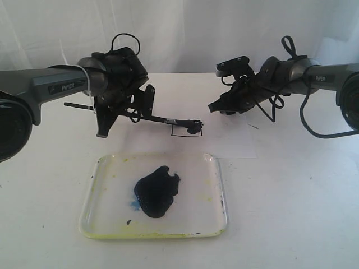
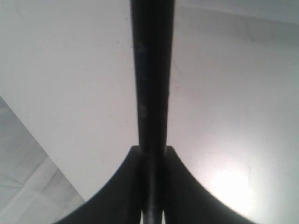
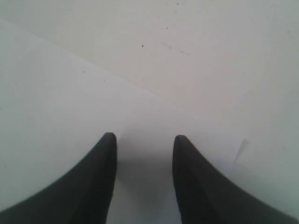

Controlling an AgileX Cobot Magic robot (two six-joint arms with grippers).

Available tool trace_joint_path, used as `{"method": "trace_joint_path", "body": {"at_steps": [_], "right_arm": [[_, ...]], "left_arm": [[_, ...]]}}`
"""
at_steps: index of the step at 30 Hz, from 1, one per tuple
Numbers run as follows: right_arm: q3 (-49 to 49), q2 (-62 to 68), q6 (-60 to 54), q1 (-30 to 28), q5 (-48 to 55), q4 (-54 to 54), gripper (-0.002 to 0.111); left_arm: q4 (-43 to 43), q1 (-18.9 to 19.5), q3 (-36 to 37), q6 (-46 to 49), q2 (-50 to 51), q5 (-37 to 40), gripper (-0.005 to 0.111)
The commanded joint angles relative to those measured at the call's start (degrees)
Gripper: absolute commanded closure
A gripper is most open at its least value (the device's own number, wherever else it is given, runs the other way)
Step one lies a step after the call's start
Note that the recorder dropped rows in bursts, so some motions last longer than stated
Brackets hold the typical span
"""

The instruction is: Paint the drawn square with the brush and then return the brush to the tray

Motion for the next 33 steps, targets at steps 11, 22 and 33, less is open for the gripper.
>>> {"method": "trace_joint_path", "body": {"at_steps": [11,22,33], "right_arm": [[0.15,0.7,0.01,-0.08,0.67,-0.77,0.07],[0.15,0.7,0.01,-0.08,0.67,-0.77,0.07],[0.15,0.7,0.01,-0.08,0.67,-0.77,0.07]], "left_arm": [[4.5,0.15,-0.37,-1.64,-0.24,5.4,0.107],[7.64,0.15,-0.37,-4.59,-0.24,7.44,0.107],[7.89,0.15,-0.37,-7.48,-0.24,7.81,0.107]]}}
